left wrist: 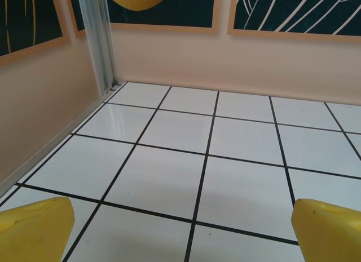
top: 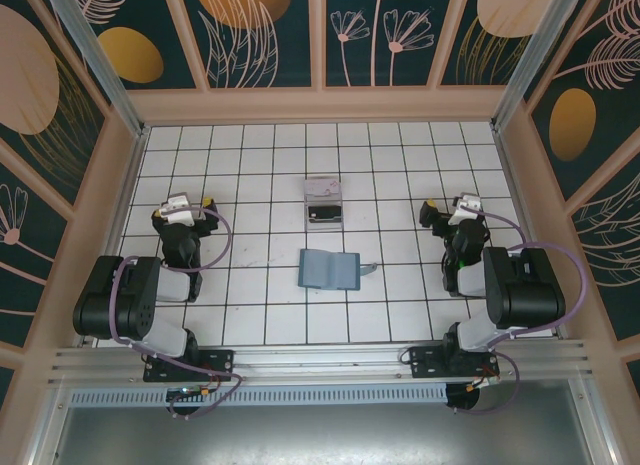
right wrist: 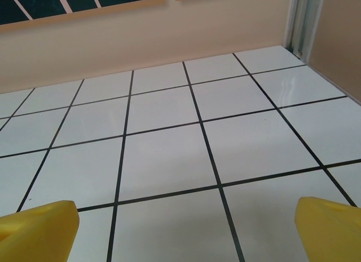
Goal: Take the credit cards out of the card holder
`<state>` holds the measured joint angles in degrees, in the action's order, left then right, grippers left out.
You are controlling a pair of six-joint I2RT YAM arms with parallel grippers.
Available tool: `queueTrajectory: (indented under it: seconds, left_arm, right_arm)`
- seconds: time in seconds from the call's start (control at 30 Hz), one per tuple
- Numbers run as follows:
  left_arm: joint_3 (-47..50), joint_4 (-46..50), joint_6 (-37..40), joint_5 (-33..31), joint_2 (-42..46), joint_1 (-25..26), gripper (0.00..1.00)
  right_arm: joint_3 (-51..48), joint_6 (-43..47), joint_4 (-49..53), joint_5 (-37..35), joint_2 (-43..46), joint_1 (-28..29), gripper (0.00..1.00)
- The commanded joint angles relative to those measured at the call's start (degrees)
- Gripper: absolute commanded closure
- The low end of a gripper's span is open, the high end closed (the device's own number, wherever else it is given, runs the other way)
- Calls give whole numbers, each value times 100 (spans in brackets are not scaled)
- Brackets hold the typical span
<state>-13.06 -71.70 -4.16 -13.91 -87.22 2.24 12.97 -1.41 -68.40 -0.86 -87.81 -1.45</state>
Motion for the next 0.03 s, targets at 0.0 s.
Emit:
queueTrajectory:
  seconds: [0.0]
  left_arm:
    - [21, -264, -34, 56, 21, -22, 1]
  right_arm:
    - [-42, 111, -428, 94, 0, 9, 1]
